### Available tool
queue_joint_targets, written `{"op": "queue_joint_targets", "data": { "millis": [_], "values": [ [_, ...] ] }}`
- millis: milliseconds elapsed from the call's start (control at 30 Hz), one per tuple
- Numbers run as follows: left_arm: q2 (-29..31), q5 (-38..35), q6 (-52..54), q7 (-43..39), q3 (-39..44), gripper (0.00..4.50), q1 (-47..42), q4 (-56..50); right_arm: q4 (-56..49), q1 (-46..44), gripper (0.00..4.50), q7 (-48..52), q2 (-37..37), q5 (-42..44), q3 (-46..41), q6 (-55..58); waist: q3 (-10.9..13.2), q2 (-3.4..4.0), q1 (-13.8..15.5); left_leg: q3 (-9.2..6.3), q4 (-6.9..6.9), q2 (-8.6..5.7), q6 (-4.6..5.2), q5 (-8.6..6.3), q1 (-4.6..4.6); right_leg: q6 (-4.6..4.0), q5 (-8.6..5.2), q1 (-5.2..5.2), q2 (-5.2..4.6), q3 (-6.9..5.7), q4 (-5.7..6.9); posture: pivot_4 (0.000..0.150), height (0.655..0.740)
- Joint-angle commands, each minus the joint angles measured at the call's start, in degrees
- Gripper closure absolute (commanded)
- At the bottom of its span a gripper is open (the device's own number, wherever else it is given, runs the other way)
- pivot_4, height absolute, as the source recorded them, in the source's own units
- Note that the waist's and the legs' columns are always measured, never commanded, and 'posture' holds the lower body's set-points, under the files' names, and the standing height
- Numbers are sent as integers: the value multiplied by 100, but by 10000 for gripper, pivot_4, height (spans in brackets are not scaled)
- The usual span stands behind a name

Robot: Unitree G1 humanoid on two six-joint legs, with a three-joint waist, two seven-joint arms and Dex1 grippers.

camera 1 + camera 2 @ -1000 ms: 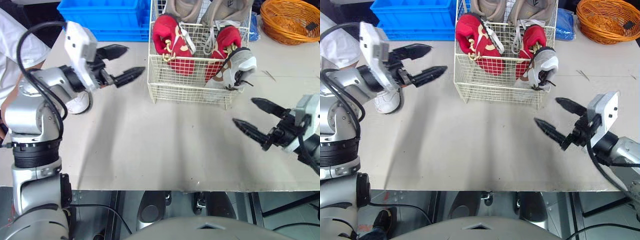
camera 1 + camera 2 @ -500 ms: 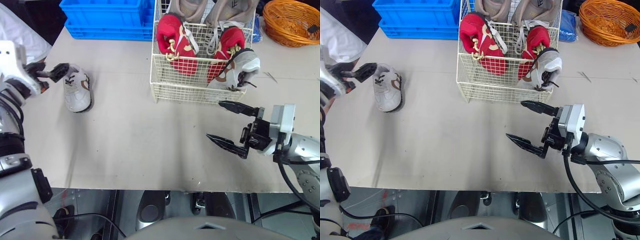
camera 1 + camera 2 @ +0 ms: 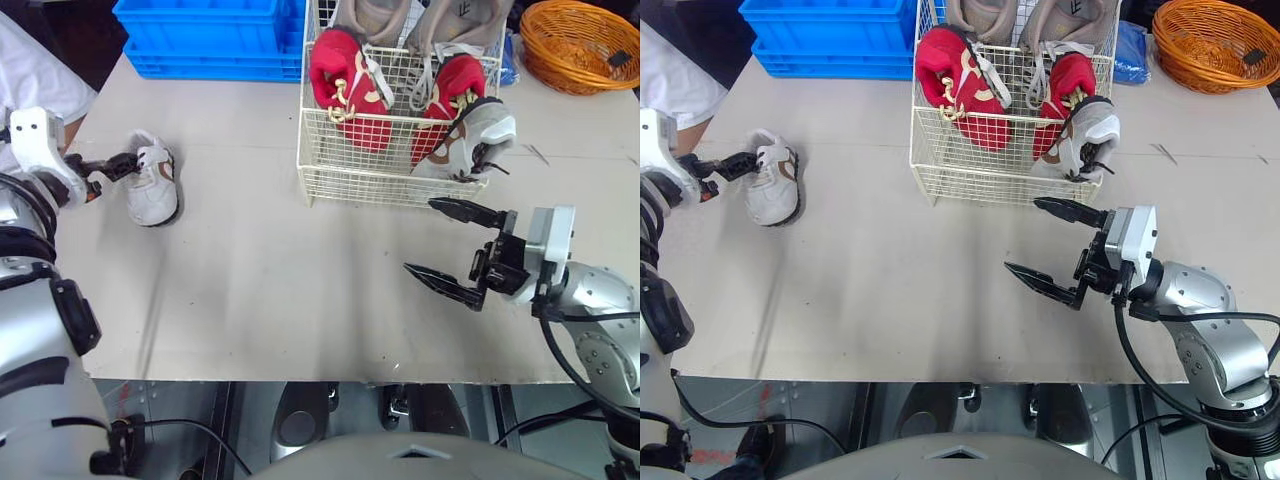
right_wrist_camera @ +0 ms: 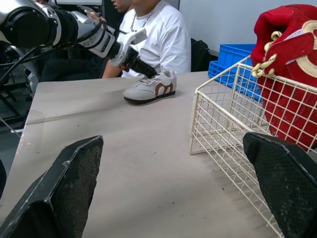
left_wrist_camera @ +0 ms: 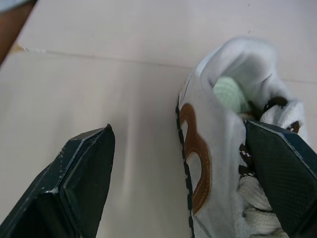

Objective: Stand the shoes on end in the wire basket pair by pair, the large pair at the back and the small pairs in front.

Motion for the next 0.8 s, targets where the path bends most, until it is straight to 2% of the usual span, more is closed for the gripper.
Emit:
{"op": "queue_joint_targets", "data": {
  "millis": [33, 67, 100, 200, 233, 333, 367, 667, 800],
  "values": [
    [115, 362, 54, -73, -202, 0, -222, 246, -175, 52, 255, -16, 64, -35, -2, -167, 0, 0, 2, 0, 0, 0, 0, 0, 0, 0, 0, 0, 0, 0, 0, 1500, 6860],
    [143, 441, 122, -110, -256, 5340, -283, 288, -179, 64, 0, -27, 76, -50, -1, -177, 0, -1, 2, 1, 0, 0, 0, 0, 0, 0, 0, 0, -1, 0, 0, 1500, 6860],
    [167, 512, 175, -162, -310, 8203, -326, 319, -180, 70, 0, -32, 84, -63, 0, -184, -1, -1, -1, 1, 0, 0, 0, 0, 0, 0, 0, 0, -1, 0, 0, 1500, 6860],
    [238, 812, 335, -513, -576, 22071, -420, 365, -179, 85, 0, -28, 95, -101, 1, -208, -1, -1, -38, 3, 1, 0, 0, 0, 1, 0, 0, -1, -1, 2, 1, 1500, 6860],
    [260, 890, 366, -614, -647, 28363, -438, 375, -174, 86, 0, -28, 99, -110, 4, -220, -1, -1, -71, 3, 0, 0, 0, 0, 1, 0, 0, -1, -1, 2, 2, 1500, 6860],
    [290, 1035, 392, -800, -749, 41560, -451, 391, -158, 83, 0, -20, 107, -128, 14, -243, -1, -1, -143, 5, 0, 0, 0, 0, 3, 0, 0, -2, -1, 5, 4, 1500, 6860],
    [299, 1071, 392, -862, -775, 44318, -444, 391, -145, 74, 0, -12, 112, -132, 21, -250, -1, -1, -163, 6, 0, 1, 0, 0, 4, 0, 0, -2, -1, 6, 5, 1500, 6860],
    [485, 561, 248, -616, 22, 44318, -380, 360, -21, -55, 0, 91, 139, -134, 51, -261, -1, -1, -160, 9, 0, 2, 0, 0, 6, 0, 0, -3, -4, 10, 6, 1500, 6860],
    [641, -167, 107, -604, 882, 44318, -465, 231, 6, -165, 0, 118, 146, 6, -12, -191, 3, -17, -143, 6, 1, 2, 0, 0, 3, 0, 0, -5, -5, 6, 7, 1500, 6860]
  ]
}}
